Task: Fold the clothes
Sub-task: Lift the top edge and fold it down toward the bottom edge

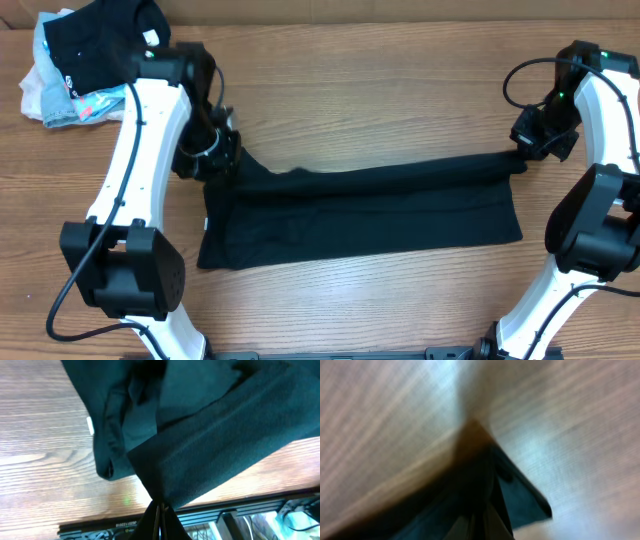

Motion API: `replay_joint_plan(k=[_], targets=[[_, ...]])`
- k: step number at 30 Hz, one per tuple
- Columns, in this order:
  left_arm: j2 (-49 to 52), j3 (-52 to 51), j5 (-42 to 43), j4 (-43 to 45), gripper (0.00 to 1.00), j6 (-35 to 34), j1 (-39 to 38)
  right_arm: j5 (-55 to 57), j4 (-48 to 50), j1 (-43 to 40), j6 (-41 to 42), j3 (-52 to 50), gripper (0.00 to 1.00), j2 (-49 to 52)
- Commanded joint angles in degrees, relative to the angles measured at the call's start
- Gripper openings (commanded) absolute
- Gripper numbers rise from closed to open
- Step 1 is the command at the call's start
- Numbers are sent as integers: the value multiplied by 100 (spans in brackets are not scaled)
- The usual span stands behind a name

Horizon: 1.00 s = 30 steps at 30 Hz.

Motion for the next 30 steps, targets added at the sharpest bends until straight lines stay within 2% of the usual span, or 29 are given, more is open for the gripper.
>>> replay_joint_plan(k=[1,6,14,21,27,30], targets=[[-57,-568,-48,234,5,133,0,98,-249,-37,52,151,4,-146],[-57,-1268,-297,890,4,-243,55,96,-793,-37,50,151,6,-146],[-55,-1836,-310,1360,4,-258,72,101,-1198,-37,48,79,8,-146],[-55,-2076,-323,1388,4,-262,70,144,-1180,-37,50,-275,7,-146],[-55,-2308,-321,1346,4,-562,61,142,-872,-37,50,-920,7,-144],[-55,-2350,-321,1220,8,-588,61,144,-730,-37,50,-1067,11,-144]])
